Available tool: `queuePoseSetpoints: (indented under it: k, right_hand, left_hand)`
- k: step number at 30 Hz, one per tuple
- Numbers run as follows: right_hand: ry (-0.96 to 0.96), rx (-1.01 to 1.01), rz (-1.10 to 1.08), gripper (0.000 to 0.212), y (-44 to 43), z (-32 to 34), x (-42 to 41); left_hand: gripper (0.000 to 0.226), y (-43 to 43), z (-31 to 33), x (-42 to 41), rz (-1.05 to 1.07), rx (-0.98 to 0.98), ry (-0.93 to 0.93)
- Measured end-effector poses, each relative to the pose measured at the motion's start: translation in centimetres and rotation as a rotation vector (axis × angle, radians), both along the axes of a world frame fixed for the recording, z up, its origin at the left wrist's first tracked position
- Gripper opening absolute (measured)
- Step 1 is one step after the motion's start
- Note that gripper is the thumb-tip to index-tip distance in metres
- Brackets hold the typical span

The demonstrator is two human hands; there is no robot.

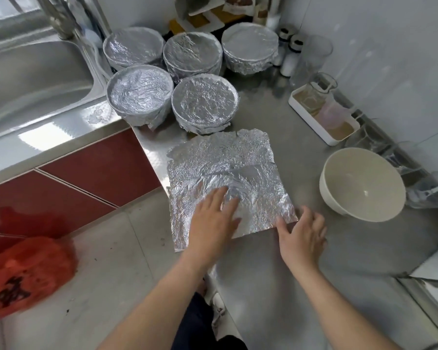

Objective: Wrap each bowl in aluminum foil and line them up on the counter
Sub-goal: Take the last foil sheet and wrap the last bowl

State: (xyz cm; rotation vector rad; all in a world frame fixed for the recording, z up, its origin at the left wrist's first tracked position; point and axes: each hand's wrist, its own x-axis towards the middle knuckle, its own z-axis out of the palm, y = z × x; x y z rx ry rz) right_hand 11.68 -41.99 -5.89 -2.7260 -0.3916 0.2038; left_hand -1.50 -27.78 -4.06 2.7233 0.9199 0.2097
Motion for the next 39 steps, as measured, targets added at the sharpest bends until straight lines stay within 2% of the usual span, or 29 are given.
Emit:
queuePoseSetpoints:
  k: [2,4,11,14,16,17,19,21,22,23,25,27,28,31,34,37,39]
  right_hand:
    - [0.001,0.011,-0.013,0.060,-0.2,-0.5,0.1]
    - [0.007,0.034,-0.023,0.058,-0.4,-0.7,0.3]
    - [0.085,0.217,-0.076,0.036,-1.4,-1.3,2.6]
    - [0.113,0.213,-0.088,0.032,-1.2,-1.0,2.9]
    - [0.122,0.183,-0.022,0.024,-1.2,-0.2,3.0]
    - [0.089,0.199,0.051,0.018,-1.2,0.3,2.8]
    - [-0.155,0.293,0.229,0.010,-1.5,1.8,2.6]
    - [-0.442,0.319,0.305,0.017,-1.3,3.7,2.8]
    - [-0.508,0.268,0.274,0.026,-1.0,4.5,3.2]
    - [-0.509,0.181,0.226,0.036,-0.6,4.9,3.8]
    - [-0.386,0.007,0.168,0.050,-0.4,5.2,5.3]
    - [-0.230,-0.079,0.157,0.045,-0.5,5.1,6.1]
    - [-0.201,-0.083,0.154,0.037,-0.5,5.0,6.2]
    - [-0.277,-0.039,0.197,0.017,-0.4,5.5,5.3]
    - [-0.290,-0.037,0.265,0.018,-0.7,5.2,4.0]
    - [-0.307,-0.029,0.282,0.020,-1.2,5.6,3.7]
    - [-0.313,-0.007,0.267,0.020,-1.4,6.5,3.4]
  left_hand:
    - [0.066,-2.2,-1.7,1.1,-0.127,-0.032,0.131]
    - [0.068,-2.8,-3.4,1.2,-0.113,-0.106,0.222]
    - [0.060,-3.0,-3.4,0.7,-0.086,-0.170,0.283]
    - [0.056,-3.1,-3.3,0.4,-0.085,-0.168,0.291]
    - [0.057,-3.1,-3.1,0.4,-0.082,-0.182,0.302]
    - [0.058,-3.2,-3.0,0.4,-0.072,-0.199,0.308]
    - [0.060,-3.5,-2.4,0.7,-0.031,-0.230,0.297]
    - [0.060,-3.6,-1.6,0.7,0.006,-0.211,0.243]
    - [0.058,-3.6,-1.2,0.6,-0.006,-0.183,0.215]
    - [0.056,-3.5,-0.9,0.3,-0.035,-0.160,0.199]
    - [0.049,-3.2,-0.6,-0.4,-0.114,-0.138,0.227]
    - [0.044,-3.1,-0.5,-1.0,-0.173,-0.119,0.263]
    - [0.042,-3.1,-0.5,-1.2,-0.200,-0.102,0.265]
    - [0.046,-3.2,-0.3,-1.4,-0.267,-0.041,0.297]
    - [0.046,-2.7,-0.2,-1.9,-0.240,-0.005,0.317]
    - [0.029,-1.9,1.9,-2.2,-0.123,0.002,0.248]
    - [0.028,-1.2,4.1,-2.8,-0.004,-0.033,0.184]
